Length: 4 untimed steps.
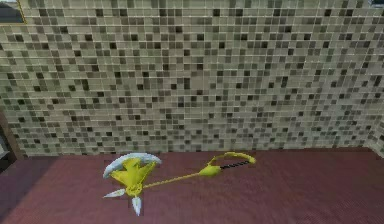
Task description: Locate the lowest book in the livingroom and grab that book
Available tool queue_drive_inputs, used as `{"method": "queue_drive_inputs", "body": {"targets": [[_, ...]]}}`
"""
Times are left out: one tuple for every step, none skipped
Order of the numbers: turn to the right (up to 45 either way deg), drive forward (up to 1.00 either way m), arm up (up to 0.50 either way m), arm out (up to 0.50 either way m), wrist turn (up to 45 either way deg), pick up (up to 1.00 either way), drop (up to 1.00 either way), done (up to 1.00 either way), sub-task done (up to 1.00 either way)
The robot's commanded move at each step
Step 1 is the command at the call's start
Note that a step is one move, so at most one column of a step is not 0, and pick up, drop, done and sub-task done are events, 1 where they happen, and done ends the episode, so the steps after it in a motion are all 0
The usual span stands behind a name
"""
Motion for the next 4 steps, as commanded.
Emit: {"method": "queue_drive_inputs", "body": {"targets": [[-3.0,0.00,0.00,0.00,0.0,0.00,0.00,0.00,0.00],[0.0,0.35,0.00,0.00,0.0,0.00,0.00,0.00,0.00],[0.0,0.15,0.00,0.00,0.0,0.00,0.00,0.00,0.00],[-42.0,0.00,0.00,0.00,0.0,0.00,0.00,0.00,0.00]]}}
